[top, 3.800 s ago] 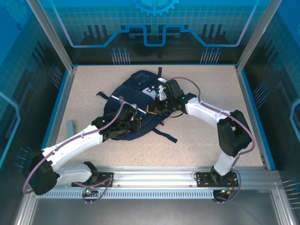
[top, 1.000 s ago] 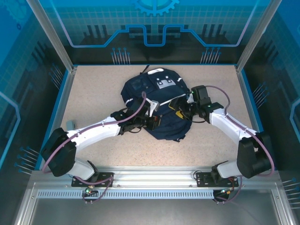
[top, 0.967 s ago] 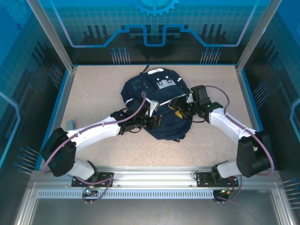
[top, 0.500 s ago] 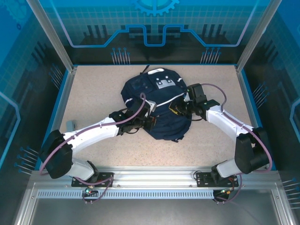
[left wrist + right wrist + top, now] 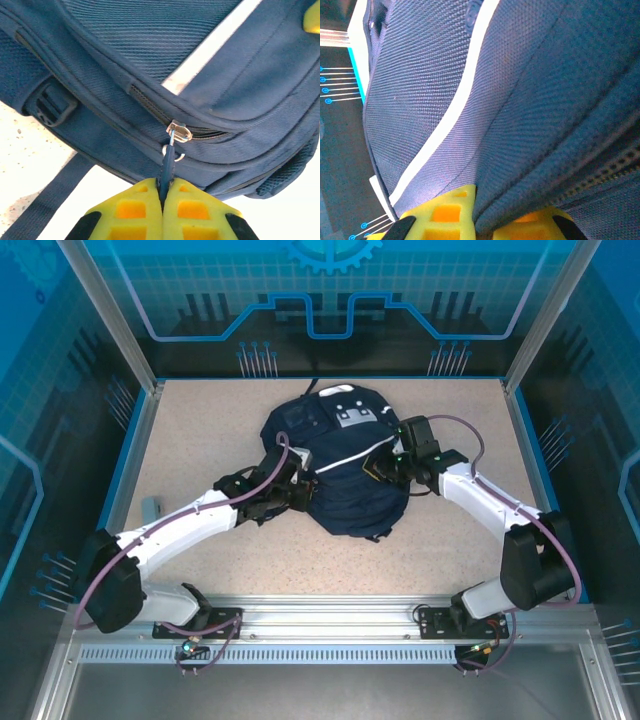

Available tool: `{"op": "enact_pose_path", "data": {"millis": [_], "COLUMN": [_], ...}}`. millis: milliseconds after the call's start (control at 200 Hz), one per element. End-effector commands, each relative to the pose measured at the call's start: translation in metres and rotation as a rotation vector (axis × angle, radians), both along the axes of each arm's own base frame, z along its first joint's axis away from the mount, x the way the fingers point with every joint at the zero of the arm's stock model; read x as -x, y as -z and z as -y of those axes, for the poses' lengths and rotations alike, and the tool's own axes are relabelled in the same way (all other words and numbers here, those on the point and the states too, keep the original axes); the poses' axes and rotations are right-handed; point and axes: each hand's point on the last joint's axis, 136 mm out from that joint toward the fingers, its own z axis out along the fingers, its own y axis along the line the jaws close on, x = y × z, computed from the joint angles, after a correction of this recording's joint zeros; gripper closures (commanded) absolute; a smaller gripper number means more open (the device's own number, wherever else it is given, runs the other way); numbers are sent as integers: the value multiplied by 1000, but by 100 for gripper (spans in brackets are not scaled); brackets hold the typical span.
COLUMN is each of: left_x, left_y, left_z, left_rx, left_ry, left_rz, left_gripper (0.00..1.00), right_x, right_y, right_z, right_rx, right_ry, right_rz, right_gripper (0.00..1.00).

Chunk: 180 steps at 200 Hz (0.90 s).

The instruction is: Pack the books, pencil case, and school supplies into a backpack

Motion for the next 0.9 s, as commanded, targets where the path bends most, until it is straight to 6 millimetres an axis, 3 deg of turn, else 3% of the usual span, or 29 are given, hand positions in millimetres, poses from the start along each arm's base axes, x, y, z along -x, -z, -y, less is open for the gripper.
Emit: {"op": "enact_pose_path", "data": {"millis": [0, 195, 335, 475, 585, 625, 740, 835, 895], "left_x": [2, -7, -32, -59, -67, -66, -56, -46, -39], "left_y": [4, 0, -9, -9, -11, -12, -14, -16, -17], "left_z": [-32, -46, -43, -59, -62, -61, -71, -95, -115], "left_rx": [-80, -85, -63, -64, -35, -30, -38, -54, -50], "left_ry": [-83, -145, -171, -256, -269, -266, -302, -383, -451], "left_rz": [22, 45, 81, 86, 82, 78, 59, 56, 57], "left_gripper": [100, 100, 100, 100, 100, 93, 58, 32, 22], "right_x": [-7, -6, -2, 1, 3, 3, 4, 1, -2], "right_y": [8, 7, 5, 5, 7, 6, 6, 5, 5], "right_z": [22, 13, 5, -2, -13, -18, -36, -54, -67], "right_rx": [97, 80, 52, 26, 1, -7, -22, -41, -47], "right_ry": [56, 27, 0, -25, -62, -78, -127, -174, -212], "right_rz": [-10, -6, -1, -1, -8, -4, -2, 7, 12], "right_gripper": [94, 94, 94, 94, 94, 93, 91, 90, 88]}}
